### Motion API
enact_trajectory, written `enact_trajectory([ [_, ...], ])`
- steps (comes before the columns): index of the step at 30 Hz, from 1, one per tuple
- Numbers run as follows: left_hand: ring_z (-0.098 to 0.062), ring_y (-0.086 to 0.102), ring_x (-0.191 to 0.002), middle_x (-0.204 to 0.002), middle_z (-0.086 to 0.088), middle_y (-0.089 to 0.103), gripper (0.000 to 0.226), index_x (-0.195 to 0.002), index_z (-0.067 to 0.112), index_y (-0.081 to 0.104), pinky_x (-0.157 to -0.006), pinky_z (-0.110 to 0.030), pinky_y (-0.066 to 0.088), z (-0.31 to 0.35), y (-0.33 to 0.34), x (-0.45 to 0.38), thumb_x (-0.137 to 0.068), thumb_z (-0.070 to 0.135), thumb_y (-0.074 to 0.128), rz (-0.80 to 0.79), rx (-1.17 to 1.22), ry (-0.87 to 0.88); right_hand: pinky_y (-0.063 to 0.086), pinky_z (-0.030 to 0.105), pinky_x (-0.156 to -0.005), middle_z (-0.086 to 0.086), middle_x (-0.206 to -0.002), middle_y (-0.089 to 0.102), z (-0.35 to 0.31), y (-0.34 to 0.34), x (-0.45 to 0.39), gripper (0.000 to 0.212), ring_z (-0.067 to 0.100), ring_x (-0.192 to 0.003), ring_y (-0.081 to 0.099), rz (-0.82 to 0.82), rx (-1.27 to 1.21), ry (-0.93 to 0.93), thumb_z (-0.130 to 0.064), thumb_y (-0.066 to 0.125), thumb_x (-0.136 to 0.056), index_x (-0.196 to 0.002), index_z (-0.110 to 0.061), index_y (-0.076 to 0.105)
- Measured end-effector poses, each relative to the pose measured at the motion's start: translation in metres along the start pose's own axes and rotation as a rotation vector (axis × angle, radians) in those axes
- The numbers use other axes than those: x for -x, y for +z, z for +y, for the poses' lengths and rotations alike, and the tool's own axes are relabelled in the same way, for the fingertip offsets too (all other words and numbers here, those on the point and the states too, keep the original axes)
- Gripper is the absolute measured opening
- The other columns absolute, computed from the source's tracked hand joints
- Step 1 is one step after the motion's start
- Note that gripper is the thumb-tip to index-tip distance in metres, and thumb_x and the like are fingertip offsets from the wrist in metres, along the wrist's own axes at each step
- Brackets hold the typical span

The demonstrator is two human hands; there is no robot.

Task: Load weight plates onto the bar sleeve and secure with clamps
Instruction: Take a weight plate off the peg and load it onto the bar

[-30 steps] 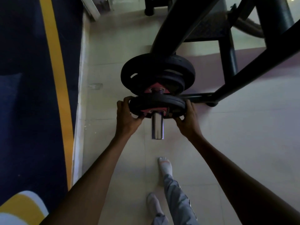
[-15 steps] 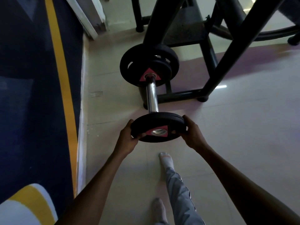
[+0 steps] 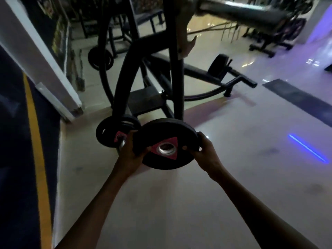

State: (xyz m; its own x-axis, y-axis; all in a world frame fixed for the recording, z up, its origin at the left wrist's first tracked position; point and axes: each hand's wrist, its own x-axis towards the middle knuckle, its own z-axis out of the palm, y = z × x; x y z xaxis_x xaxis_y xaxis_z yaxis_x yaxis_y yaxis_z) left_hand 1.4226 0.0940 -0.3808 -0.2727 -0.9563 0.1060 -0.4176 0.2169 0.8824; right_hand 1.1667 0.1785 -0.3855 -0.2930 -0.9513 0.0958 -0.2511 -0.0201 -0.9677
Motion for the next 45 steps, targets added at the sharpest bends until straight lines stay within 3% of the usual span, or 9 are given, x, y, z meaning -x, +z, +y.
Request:
enact_trajectory([
  [4,-0.007,0.044,-0.133,-0.14,0.009,0.045,0.078,-0.156,0.011,0.03,-0.088,0.003,0.031,0.082,0.037,-0.015,-0.091,0.006,0.074,0.033,0.048,0.089,0.056,0.019,-0.073,-0.005,-0.102,0.068,-0.045,-0.071,-0.007,0.033,0.004,-0.094,0.063,0.096,-0.021,-0.101,-0.009,0.078,-0.088,-0.114,-0.018,0.061],
  [7,0.015,0.055,-0.116,-0.122,0.041,0.057,0.079,-0.142,0.055,0.039,-0.086,0.002,0.04,0.142,0.06,-0.031,-0.089,0.009,0.075,0.002,0.093,0.233,0.054,0.017,-0.075,-0.008,-0.104,0.068,-0.07,-0.128,-0.017,0.037,-0.001,-0.096,0.062,0.143,-0.024,-0.184,-0.008,0.079,-0.086,-0.117,-0.019,0.061],
  [9,0.011,0.058,-0.119,-0.123,0.034,0.063,0.072,-0.124,0.073,0.044,-0.099,-0.016,0.049,0.175,0.076,-0.042,-0.085,0.024,0.077,0.03,0.072,0.29,0.054,0.018,-0.078,-0.012,-0.107,0.067,-0.083,-0.165,-0.026,0.04,0.002,-0.101,0.062,0.151,-0.035,-0.237,-0.008,0.079,-0.086,-0.12,-0.02,0.062],
  [11,-0.015,0.061,-0.127,-0.131,0.006,0.064,0.058,-0.131,0.054,0.049,-0.106,-0.047,0.052,0.207,0.093,-0.048,-0.082,0.036,0.075,0.042,0.09,0.344,0.054,0.018,-0.076,-0.015,-0.105,0.067,-0.093,-0.201,-0.036,0.041,0.0,-0.099,0.062,0.151,-0.047,-0.294,-0.004,0.077,-0.086,-0.121,-0.017,0.062],
  [14,-0.021,0.062,-0.123,-0.131,-0.002,0.061,0.061,-0.14,0.028,0.043,-0.098,-0.057,0.054,0.25,0.121,-0.06,-0.088,0.025,0.073,0.066,0.042,0.4,0.053,0.015,-0.075,-0.02,-0.106,0.068,-0.106,-0.252,-0.054,0.044,-0.005,-0.099,0.062,0.116,-0.067,-0.355,0.001,0.075,-0.087,-0.126,-0.011,0.06],
  [19,0.002,0.058,-0.123,-0.13,0.005,0.058,0.062,-0.142,0.005,0.042,-0.096,-0.02,0.054,0.304,0.164,-0.091,-0.089,-0.01,0.07,0.129,0.008,0.482,0.055,0.022,-0.075,0.0,-0.106,0.066,-0.119,-0.317,-0.095,0.04,0.006,-0.097,0.062,0.094,-0.114,-0.42,-0.002,0.075,-0.089,-0.123,-0.016,0.06],
  [26,0.021,0.052,-0.118,-0.13,0.023,0.054,0.065,-0.148,0.013,0.039,-0.091,-0.004,0.046,0.35,0.185,-0.109,-0.092,0.012,0.072,0.227,0.065,0.472,0.06,0.028,-0.075,-0.01,-0.108,0.067,-0.138,-0.351,-0.148,0.049,0.008,-0.102,0.069,0.006,-0.199,-0.428,0.0,0.071,-0.09,-0.134,-0.013,0.054],
  [32,0.026,0.053,-0.111,-0.126,0.023,0.054,0.061,-0.146,0.012,0.04,-0.088,-0.001,0.044,0.356,0.188,-0.125,-0.094,0.013,0.071,0.259,0.085,0.465,0.058,0.06,-0.091,0.012,-0.126,0.066,-0.144,-0.357,-0.18,0.054,0.033,-0.119,0.065,-0.077,-0.216,-0.395,-0.011,0.074,-0.09,-0.138,-0.022,0.053],
  [45,0.004,0.057,-0.124,-0.134,0.005,0.058,0.06,-0.145,0.012,0.04,-0.095,-0.012,0.049,0.352,0.2,-0.148,-0.094,0.013,0.071,0.297,0.085,0.523,0.058,0.058,-0.094,0.016,-0.135,0.06,-0.13,-0.364,-0.218,0.056,0.036,-0.127,0.059,-0.136,-0.287,-0.356,0.002,0.069,-0.092,-0.141,-0.018,0.052],
])
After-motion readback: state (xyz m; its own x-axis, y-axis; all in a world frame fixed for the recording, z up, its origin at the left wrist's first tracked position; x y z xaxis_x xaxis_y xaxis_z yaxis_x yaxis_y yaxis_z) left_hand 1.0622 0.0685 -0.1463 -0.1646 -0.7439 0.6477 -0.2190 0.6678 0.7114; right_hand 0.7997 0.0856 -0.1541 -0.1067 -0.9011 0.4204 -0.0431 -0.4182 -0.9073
